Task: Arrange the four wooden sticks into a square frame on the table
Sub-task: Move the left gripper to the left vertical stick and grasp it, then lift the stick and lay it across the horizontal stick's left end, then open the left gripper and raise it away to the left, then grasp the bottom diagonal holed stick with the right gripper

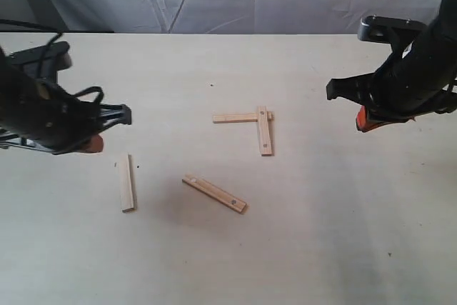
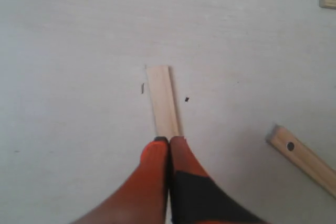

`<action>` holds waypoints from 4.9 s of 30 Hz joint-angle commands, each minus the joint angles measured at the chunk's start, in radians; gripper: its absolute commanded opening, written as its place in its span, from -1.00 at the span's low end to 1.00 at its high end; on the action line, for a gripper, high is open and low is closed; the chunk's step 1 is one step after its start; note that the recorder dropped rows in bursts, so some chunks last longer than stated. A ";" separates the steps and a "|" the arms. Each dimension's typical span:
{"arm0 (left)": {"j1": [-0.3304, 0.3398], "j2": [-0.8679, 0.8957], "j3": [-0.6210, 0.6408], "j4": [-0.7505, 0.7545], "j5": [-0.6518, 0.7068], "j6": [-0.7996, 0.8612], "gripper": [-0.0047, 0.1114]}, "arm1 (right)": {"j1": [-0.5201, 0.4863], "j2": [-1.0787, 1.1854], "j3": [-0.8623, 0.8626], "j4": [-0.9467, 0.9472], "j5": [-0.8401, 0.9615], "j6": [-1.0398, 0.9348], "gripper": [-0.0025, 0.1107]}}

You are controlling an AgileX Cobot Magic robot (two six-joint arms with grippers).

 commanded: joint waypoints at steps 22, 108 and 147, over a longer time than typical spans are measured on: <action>-0.104 0.338 -0.099 0.198 -0.032 -0.374 -0.21 | -0.006 0.032 0.004 0.007 -0.031 -0.009 -0.95; -0.189 0.485 -0.700 0.233 0.318 -0.070 -0.92 | -0.006 0.032 0.004 0.092 -0.038 -0.068 -0.95; 0.222 -0.309 -0.026 -0.280 0.089 0.602 -0.92 | 0.572 0.446 -0.506 -0.003 0.268 -0.361 -0.26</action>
